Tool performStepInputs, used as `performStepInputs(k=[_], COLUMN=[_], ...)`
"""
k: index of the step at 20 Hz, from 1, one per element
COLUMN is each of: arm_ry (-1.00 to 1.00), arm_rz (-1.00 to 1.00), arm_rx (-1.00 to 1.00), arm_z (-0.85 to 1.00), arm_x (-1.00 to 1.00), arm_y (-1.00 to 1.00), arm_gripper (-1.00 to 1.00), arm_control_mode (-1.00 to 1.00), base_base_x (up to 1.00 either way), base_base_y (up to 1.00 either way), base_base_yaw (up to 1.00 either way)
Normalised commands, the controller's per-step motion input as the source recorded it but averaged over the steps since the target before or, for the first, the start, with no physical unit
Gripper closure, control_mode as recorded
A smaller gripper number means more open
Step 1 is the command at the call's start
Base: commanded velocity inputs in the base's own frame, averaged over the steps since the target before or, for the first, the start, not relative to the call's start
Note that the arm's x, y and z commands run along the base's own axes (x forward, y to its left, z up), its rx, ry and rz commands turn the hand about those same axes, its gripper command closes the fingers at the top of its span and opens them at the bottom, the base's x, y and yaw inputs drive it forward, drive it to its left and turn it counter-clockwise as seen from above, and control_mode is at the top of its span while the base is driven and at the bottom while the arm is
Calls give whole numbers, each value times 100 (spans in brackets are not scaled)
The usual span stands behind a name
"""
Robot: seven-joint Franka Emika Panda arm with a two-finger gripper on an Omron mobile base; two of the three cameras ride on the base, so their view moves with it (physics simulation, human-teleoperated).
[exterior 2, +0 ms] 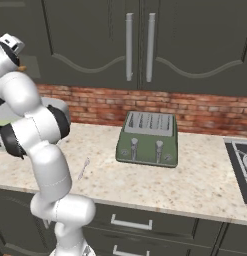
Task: Organize the utensils by type. Pick up the wooden spoons from the counter and place them in the open cabinet. Then pick up the metallic utensils from the counter and place them in the open drawer.
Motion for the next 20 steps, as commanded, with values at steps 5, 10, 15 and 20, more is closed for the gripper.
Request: performStepInputs(k=[5, 10, 15, 20], arm_ry=[0, -1, 0, 0], arm_rz=[0, 0, 0, 0], arm_rx=[0, 0, 0, 0], arm_z=[-13, -20, -2, 0], arm_x=[18, 10, 7, 7], arm_y=[0, 0, 0, 0], arm_gripper=[100, 100, 100, -100], arm_control_mode=[-100, -100, -100, -100], base_base_x=[0, 0, 0, 0], base_base_y=[0, 0, 0, 0], base_base_yaw=[0, 0, 0, 0])
